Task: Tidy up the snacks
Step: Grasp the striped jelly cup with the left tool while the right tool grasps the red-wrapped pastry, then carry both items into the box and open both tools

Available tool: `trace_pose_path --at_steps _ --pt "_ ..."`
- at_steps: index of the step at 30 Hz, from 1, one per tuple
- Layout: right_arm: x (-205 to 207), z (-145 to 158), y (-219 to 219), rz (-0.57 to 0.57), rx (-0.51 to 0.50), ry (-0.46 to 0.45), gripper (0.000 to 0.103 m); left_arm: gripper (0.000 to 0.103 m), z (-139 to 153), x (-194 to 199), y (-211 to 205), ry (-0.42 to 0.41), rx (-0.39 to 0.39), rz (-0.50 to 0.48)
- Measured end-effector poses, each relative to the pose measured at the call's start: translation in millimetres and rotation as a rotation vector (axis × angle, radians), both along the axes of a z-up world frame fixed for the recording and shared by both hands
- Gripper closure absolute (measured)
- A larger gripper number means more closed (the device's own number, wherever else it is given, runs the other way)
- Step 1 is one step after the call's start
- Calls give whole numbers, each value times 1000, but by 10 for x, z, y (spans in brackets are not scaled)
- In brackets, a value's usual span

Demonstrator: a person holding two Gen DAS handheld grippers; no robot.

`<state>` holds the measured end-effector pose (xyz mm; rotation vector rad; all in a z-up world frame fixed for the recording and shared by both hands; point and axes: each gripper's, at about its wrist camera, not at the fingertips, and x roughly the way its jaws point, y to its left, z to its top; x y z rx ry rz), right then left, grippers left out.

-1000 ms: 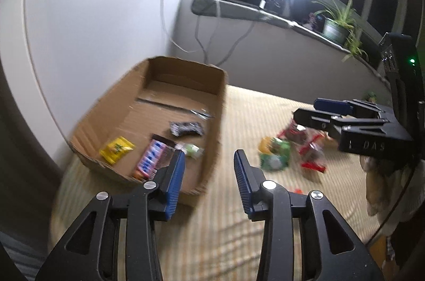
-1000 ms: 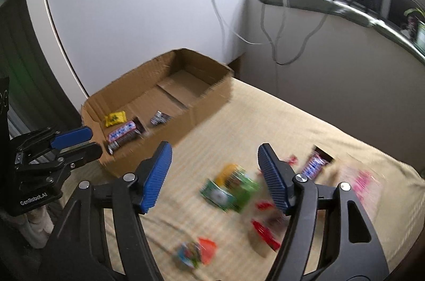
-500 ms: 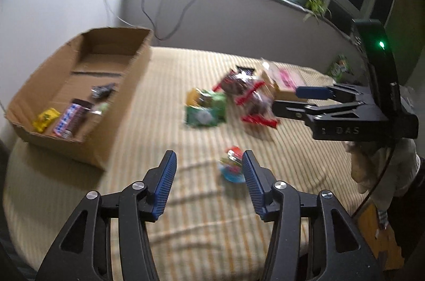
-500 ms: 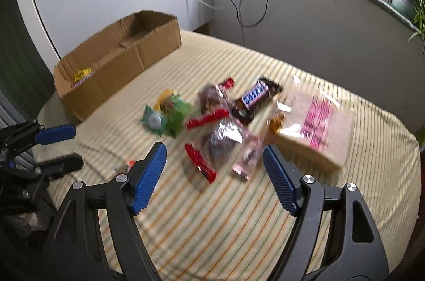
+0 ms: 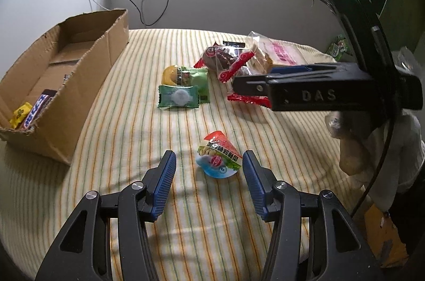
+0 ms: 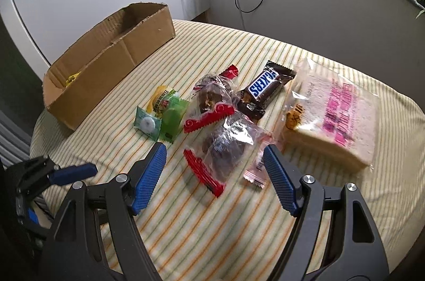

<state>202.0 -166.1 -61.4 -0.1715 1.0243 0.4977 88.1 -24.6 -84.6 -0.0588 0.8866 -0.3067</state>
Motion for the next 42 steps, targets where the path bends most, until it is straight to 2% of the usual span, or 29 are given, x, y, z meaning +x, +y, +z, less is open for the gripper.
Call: trace_pose_path --at_steps 11,18,20,22,24,27,34,42 --pt "197 -168 97 -38 -21 36 25 52 -99 117 -105 5 33 -19" --pt "247 -202 119 -40 -48 37 39 53 -133 109 -138 0 51 -31" --pt "235 -193 119 -37 -58 35 43 58 -127 100 -138 -1 52 -33" --pt "222 -181 109 -34 -63 35 49 68 -124 97 -148 -1 47 -36" --pt "204 -165 100 -27 -63 39 60 73 -121 89 -174 -4 52 -48" --pt "176 -144 78 -28 -61 46 64 76 -107 75 -192 -9 55 -52" --pt "74 -58 30 -30 -57 33 65 80 -55 71 -104 -11 20 -31" --pt "0 56 5 -35 -52 6 66 81 29 39 23 -30 -8 -16"
